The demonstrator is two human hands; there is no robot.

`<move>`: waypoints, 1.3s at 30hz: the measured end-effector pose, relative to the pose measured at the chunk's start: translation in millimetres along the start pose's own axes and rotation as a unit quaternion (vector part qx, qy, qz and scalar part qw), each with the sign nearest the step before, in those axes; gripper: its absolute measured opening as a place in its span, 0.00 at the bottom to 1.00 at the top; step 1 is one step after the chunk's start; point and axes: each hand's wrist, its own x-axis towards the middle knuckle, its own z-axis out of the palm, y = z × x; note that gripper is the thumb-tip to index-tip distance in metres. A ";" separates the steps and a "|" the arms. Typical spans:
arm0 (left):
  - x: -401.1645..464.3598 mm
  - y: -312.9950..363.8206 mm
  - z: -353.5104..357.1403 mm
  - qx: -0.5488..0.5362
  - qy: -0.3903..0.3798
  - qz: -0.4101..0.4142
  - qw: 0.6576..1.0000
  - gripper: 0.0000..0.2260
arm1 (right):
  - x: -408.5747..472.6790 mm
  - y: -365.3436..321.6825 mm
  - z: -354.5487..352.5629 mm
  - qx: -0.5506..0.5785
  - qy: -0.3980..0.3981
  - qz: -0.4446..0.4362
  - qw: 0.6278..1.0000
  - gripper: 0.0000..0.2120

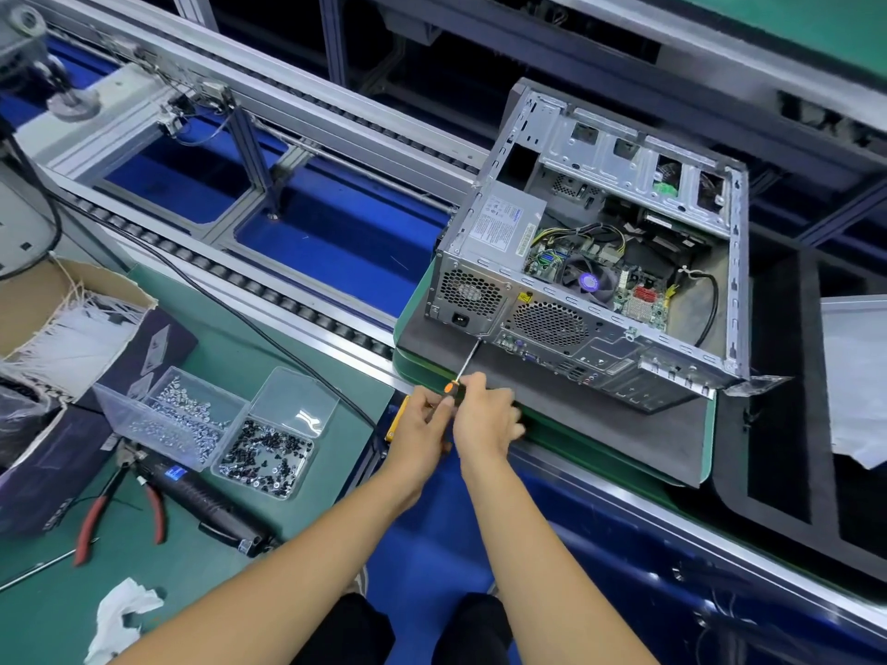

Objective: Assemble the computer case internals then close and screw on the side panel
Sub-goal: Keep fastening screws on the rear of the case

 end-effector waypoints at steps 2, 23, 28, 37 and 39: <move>-1.7 -0.4 1.7 -0.004 -0.015 0.000 1.000 0.11 | -10.3 -7.9 -8.8 -0.076 0.095 -0.139 0.983 0.12; 4.0 -1.1 13.3 0.424 0.144 0.142 0.883 0.14 | 113.9 -187.4 -71.9 -0.057 -0.180 -0.319 0.929 0.11; 6.9 -10.9 18.3 0.421 0.193 0.177 0.868 0.13 | 119.1 -186.6 -71.3 -0.048 -0.175 -0.318 0.930 0.10; 15.7 -5.7 26.9 -0.443 -0.032 -0.208 0.872 0.09 | 133.3 -185.6 -68.3 -0.038 -0.193 -0.313 0.929 0.12; 18.0 -5.4 25.4 -0.256 0.012 -0.113 0.960 0.12 | 135.3 -184.8 -68.0 -0.033 -0.196 -0.314 0.929 0.12</move>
